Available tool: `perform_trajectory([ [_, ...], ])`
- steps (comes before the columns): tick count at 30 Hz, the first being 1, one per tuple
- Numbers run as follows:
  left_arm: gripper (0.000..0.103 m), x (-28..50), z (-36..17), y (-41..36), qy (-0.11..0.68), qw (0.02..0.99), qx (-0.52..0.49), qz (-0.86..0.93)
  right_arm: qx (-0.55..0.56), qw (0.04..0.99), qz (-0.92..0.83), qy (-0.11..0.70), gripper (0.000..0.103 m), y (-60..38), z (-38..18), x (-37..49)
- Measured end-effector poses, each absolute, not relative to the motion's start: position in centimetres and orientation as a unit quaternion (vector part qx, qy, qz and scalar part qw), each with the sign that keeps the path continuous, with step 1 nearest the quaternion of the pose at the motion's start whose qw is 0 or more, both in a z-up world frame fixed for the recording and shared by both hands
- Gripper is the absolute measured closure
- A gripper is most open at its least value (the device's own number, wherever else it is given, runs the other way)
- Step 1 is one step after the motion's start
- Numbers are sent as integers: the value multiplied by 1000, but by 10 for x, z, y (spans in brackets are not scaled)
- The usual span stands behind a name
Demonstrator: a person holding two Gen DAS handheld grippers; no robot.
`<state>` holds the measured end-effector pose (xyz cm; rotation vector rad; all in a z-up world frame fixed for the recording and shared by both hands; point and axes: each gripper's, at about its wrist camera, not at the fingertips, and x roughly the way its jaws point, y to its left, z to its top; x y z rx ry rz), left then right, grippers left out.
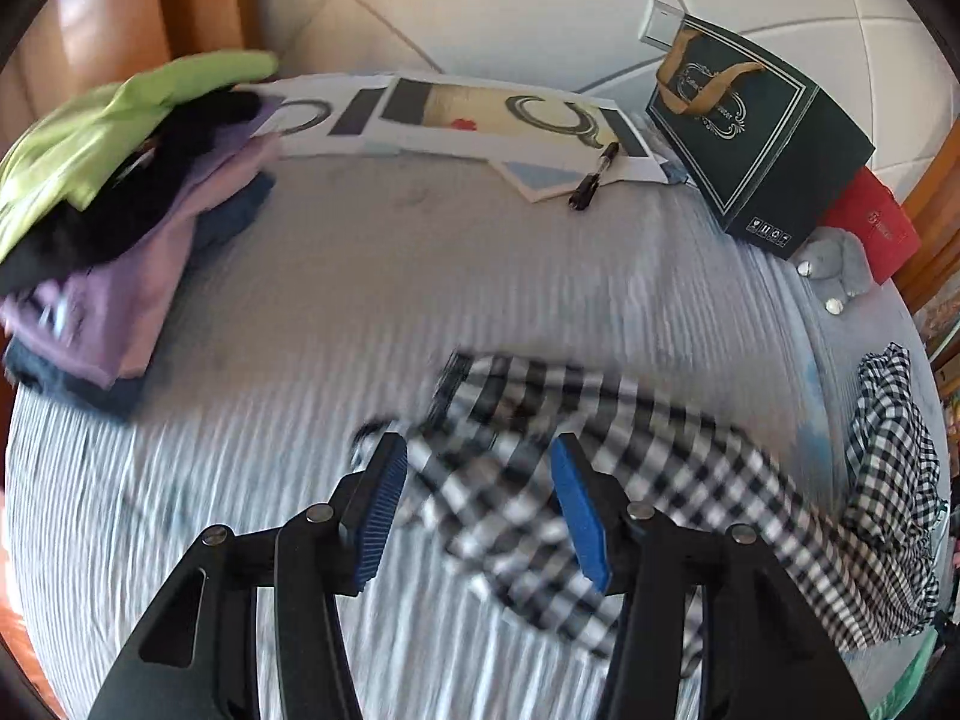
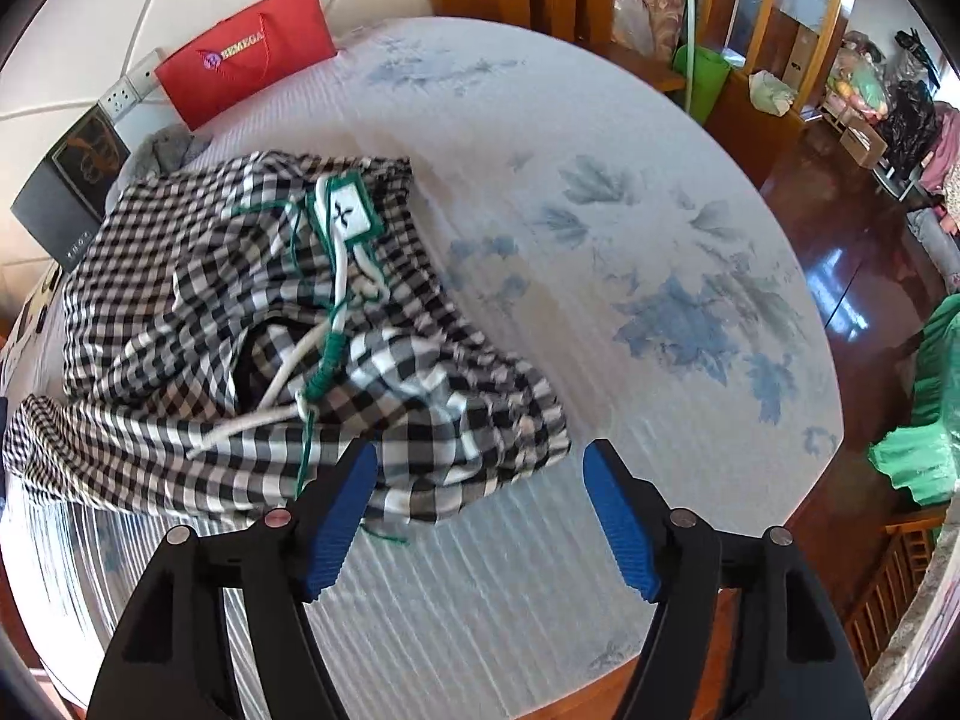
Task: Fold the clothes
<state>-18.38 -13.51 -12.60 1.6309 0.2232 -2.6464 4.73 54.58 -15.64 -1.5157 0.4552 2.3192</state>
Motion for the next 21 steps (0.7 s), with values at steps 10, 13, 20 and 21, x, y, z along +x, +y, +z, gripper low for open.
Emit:
perform_trajectory([
  [10,52,-240,-175,-132,32,13,590,-807,-538,156,810,172,32,538,-166,35],
  [13,51,-246,-179,-128,19,3,585,-811,-539,156,810,170,32,536,-168,21],
  [20,86,-246,-178,-120,-3,-26,582,-813,-556,158,801,156,14,527,-182,1],
  [21,89,-246,-173,-121,-5,-29,579,-815,-564,159,796,155,15,525,-186,0],
])
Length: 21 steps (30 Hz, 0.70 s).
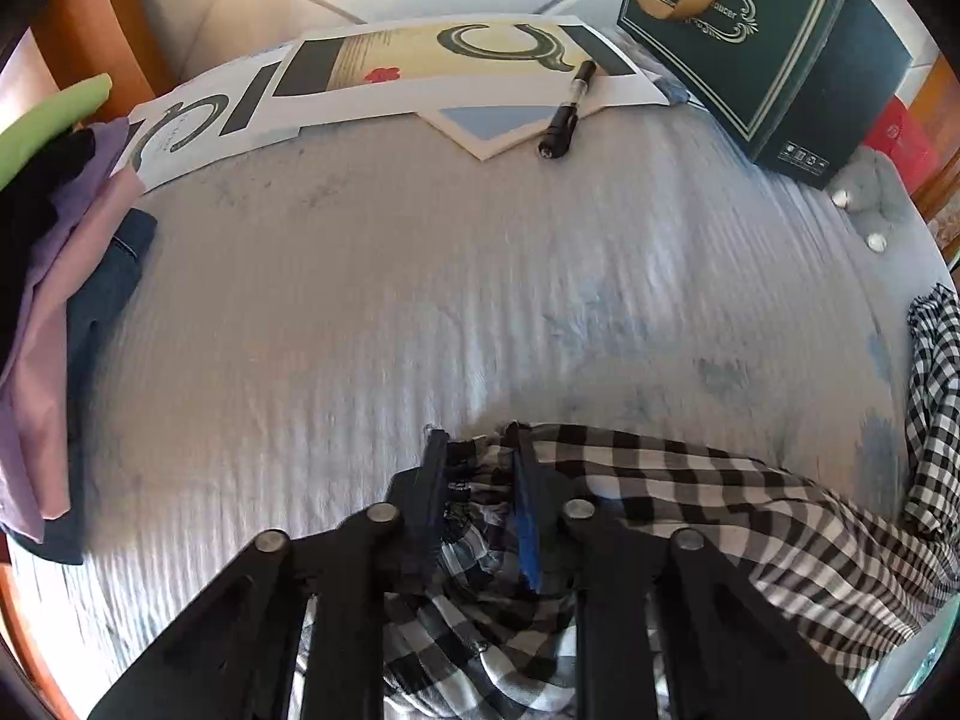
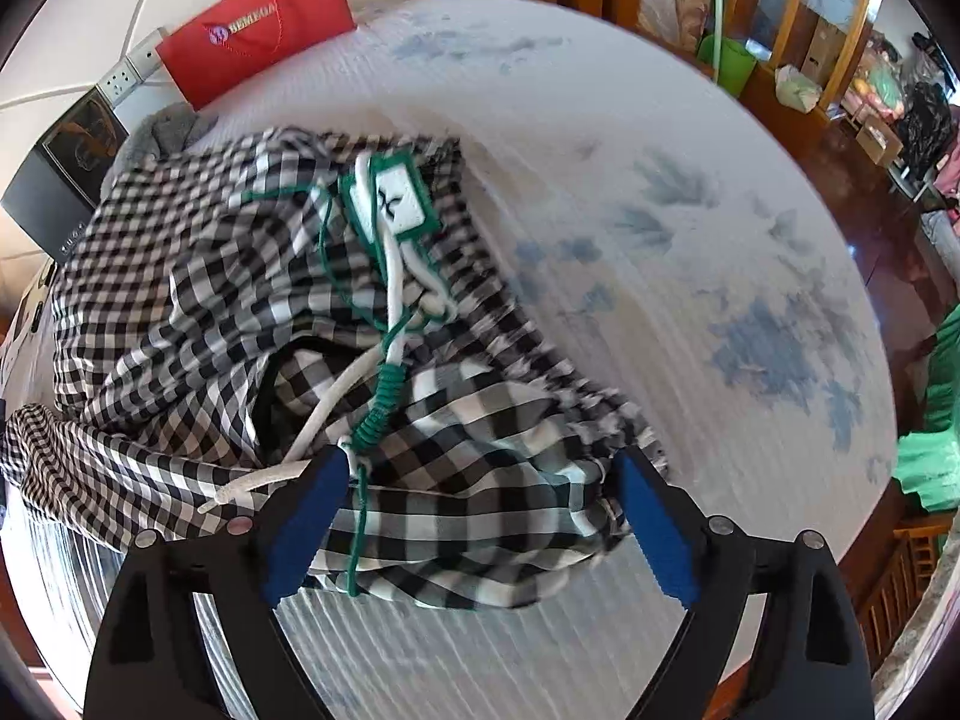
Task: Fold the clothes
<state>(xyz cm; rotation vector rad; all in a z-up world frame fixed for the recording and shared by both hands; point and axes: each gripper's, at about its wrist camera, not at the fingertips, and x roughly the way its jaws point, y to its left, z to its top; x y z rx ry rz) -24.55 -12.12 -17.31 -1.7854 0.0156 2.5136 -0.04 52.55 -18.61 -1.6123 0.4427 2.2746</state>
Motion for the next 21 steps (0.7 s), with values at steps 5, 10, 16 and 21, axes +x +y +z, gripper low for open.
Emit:
perform_trajectory([
  [5,90,-207,-86,-148,-10,38,-487,873,-586,161,777,161,65,524,-202,-4],
  [10,89,-112,-10,-186,-6,42,-417,908,-578,150,784,168,64,527,-203,2],
  [16,88,0,-44,-232,-34,-16,-478,878,-584,129,787,153,53,519,-203,7],
  [21,77,45,-125,-251,-68,-50,-586,806,-603,115,777,139,44,514,-205,8],
])
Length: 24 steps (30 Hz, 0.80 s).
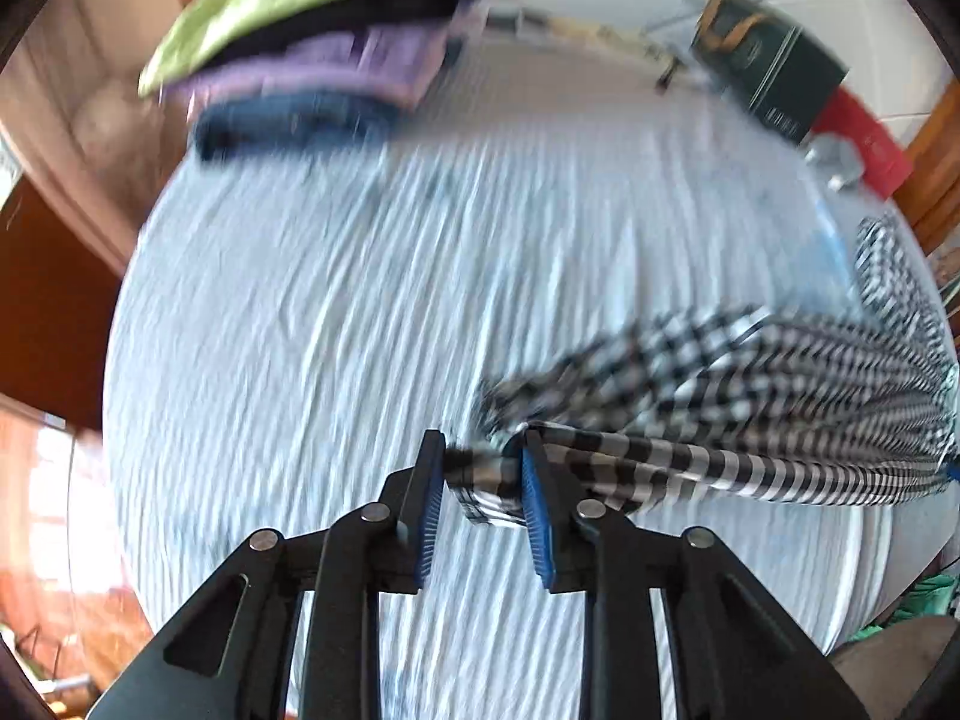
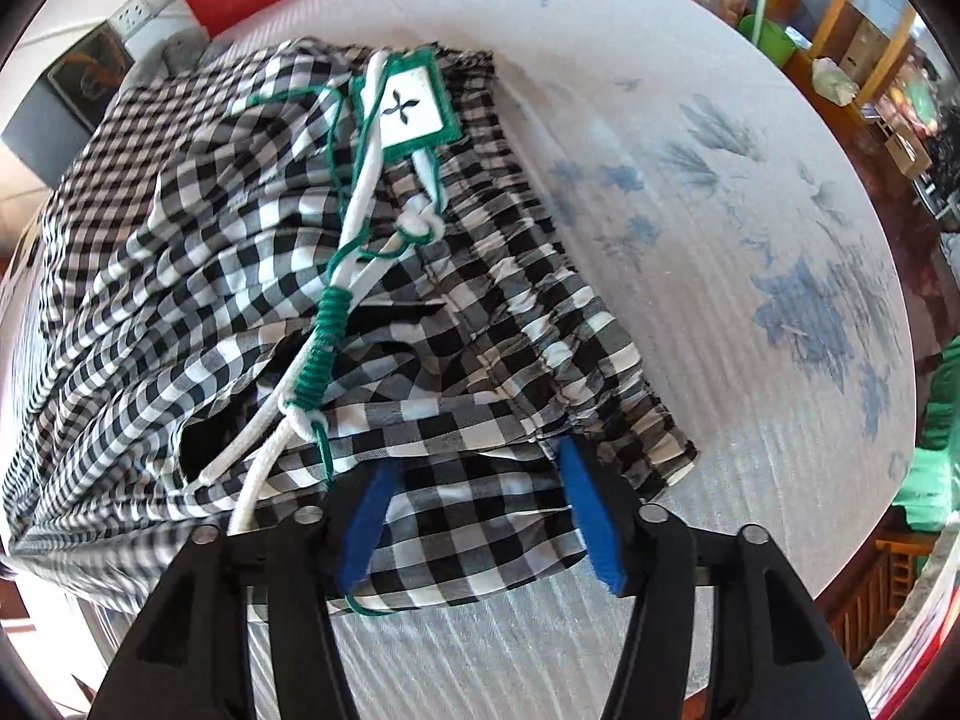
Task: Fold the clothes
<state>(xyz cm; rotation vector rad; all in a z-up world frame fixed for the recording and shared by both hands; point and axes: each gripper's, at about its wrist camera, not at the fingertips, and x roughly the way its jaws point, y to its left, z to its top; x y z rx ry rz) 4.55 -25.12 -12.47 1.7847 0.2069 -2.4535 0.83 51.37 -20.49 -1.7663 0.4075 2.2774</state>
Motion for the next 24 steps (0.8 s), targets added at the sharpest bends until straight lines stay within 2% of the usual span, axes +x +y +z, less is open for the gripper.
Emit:
perform_trajectory([
  [3,75,59,-119,-256,79,64,582,-807,-612,107,772,136,36,510,-205,8],
  [5,65,65,-92,-257,92,51,553,-826,-611,106,773,133,35,510,-202,10],
  [7,40,56,-97,-255,93,49,551,-828,-601,108,781,133,33,510,-195,13],
  [8,39,52,-99,-254,93,49,551,-828,-593,110,786,135,31,511,-190,15],
  [11,39,39,-106,-251,94,47,548,-830,-568,117,802,142,18,519,-179,21],
  [14,39,27,-113,-248,95,44,546,-831,-552,131,809,156,12,535,-172,25],
  [16,39,16,-142,-237,90,37,566,-818,-548,134,809,165,7,545,-170,28],
  [18,39,14,-151,-229,80,47,572,-815,-544,136,810,172,6,552,-171,33],
  [20,39,13,-160,-222,70,58,577,-812,-543,133,810,178,0,560,-172,39],
  [22,40,11,-169,-214,60,68,582,-808,-546,131,808,182,0,565,-178,35],
  [23,43,11,-174,-210,55,73,585,-806,-548,132,805,182,0,565,-182,28],
  [24,65,10,-178,-207,50,78,587,-804,-552,135,802,184,0,563,-188,27],
])
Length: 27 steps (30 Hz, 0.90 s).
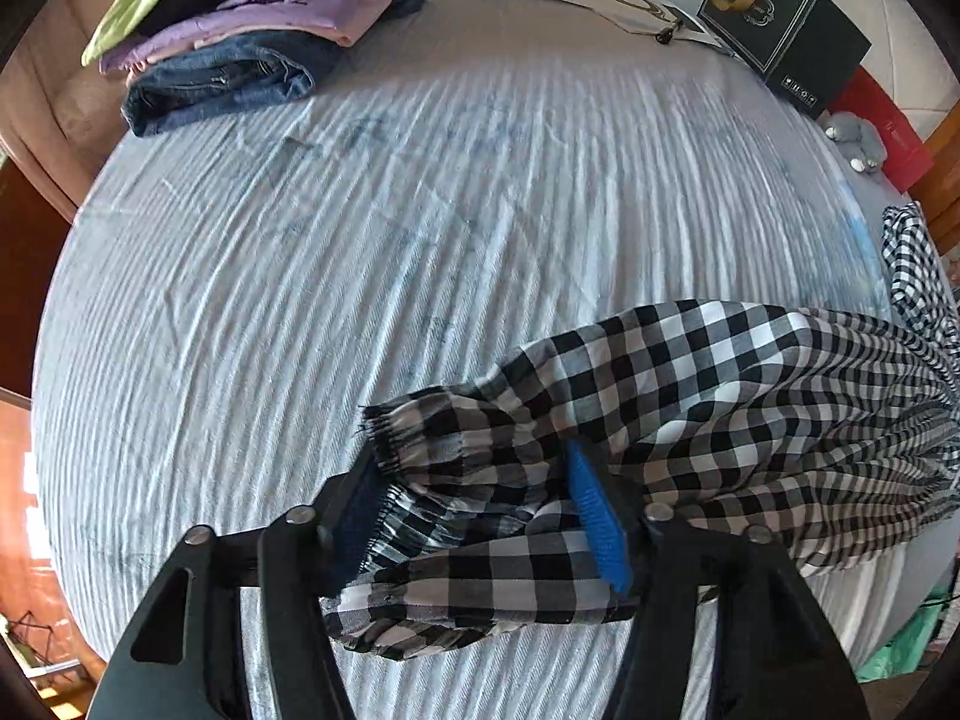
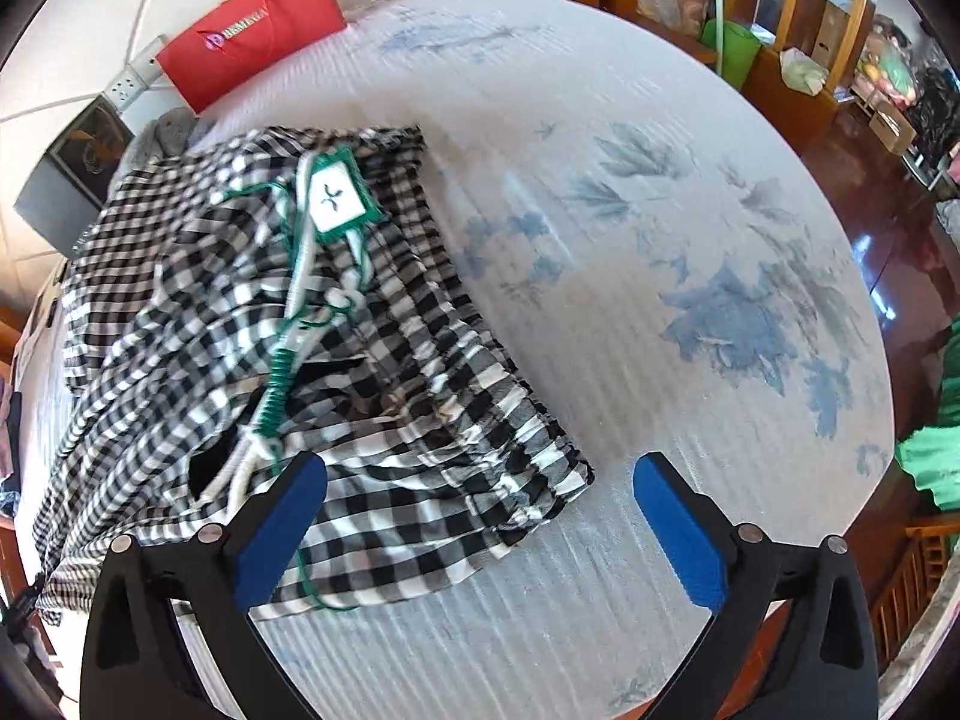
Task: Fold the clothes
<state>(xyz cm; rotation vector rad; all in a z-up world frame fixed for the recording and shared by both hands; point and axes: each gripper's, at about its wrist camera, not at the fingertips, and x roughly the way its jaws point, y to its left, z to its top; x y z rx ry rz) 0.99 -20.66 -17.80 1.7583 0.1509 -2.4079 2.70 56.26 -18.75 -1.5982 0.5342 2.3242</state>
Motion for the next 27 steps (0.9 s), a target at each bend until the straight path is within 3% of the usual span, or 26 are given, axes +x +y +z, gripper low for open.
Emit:
perform_trajectory([
  [1,88,9,-182,-203,46,83,589,-802,-562,139,794,186,3,562,-193,23],
  [2,88,7,-180,-203,43,91,589,-802,-572,143,786,188,33,562,-199,19],
  [4,94,5,-167,-203,24,118,564,-817,-588,169,776,155,61,557,-203,10],
  [5,94,4,-160,-204,14,131,550,-825,-585,166,783,128,82,548,-195,7],
  [6,94,4,-149,-204,7,143,531,-835,-580,169,789,115,92,544,-188,7],
  [7,94,4,-138,-204,6,152,515,-844,-566,186,796,107,93,546,-174,11],
  [9,92,1,-125,-204,5,148,508,-849,-549,211,800,117,93,559,-155,24],
  [10,83,-1,-124,-202,4,142,513,-846,-546,219,797,136,93,570,-149,31],
  [13,72,-8,-141,-192,-11,122,547,-828,-563,234,779,147,87,593,-157,41],
  [15,71,-20,-128,-171,-7,91,540,-837,-569,235,773,153,68,593,-162,44],
  [17,64,-32,-114,-151,-4,59,532,-845,-564,246,775,143,42,595,-155,48],
  [19,46,-44,-101,-130,0,27,523,-852,-550,249,785,141,41,598,-141,51],
  [23,45,-68,-74,-89,7,-37,503,-863,-508,189,828,145,22,584,-109,25],
  [27,46,-100,-86,-15,3,-90,509,-856,-493,126,849,144,22,555,-99,-14],
])
